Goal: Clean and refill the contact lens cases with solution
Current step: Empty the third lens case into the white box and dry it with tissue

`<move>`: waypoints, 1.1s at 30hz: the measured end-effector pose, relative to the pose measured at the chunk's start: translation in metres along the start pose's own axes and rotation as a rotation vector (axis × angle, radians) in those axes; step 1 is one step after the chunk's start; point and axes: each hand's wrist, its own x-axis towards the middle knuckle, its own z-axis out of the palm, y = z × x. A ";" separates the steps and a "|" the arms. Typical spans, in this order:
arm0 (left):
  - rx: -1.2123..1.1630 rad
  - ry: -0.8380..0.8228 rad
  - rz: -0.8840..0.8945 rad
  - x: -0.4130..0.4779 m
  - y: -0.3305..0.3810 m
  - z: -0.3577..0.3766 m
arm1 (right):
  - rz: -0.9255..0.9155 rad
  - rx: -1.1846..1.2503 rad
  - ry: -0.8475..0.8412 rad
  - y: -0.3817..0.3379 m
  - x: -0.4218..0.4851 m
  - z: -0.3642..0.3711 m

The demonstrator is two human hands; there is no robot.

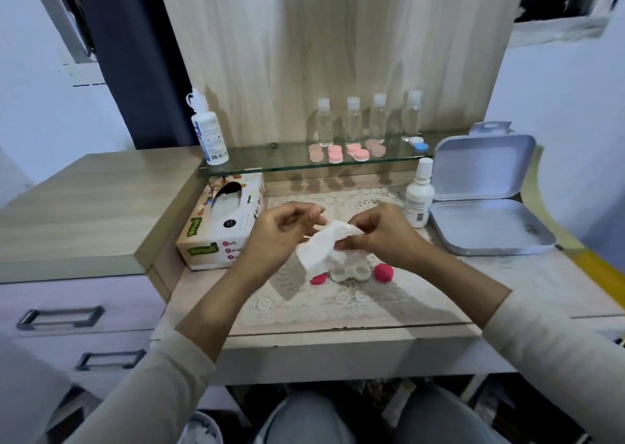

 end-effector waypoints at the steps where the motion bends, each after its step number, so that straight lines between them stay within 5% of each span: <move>1: 0.041 -0.032 -0.007 -0.004 -0.002 0.001 | 0.018 -0.009 -0.004 0.002 -0.003 -0.002; 4: 0.227 -0.085 -0.010 -0.016 -0.009 0.009 | 0.053 -0.060 -0.005 0.005 -0.011 -0.006; 9: 0.318 0.053 0.049 -0.019 -0.021 0.023 | 0.077 0.006 0.042 0.008 -0.022 -0.005; 17: 0.189 0.160 0.017 -0.017 -0.030 0.021 | -0.007 0.159 0.154 0.010 -0.034 -0.003; 29: -0.236 -0.047 -0.154 -0.024 -0.022 0.014 | 0.080 0.190 0.226 0.011 -0.032 -0.002; 33: -0.089 -0.012 -0.057 -0.021 -0.023 0.015 | 0.087 0.161 0.297 0.012 -0.030 0.000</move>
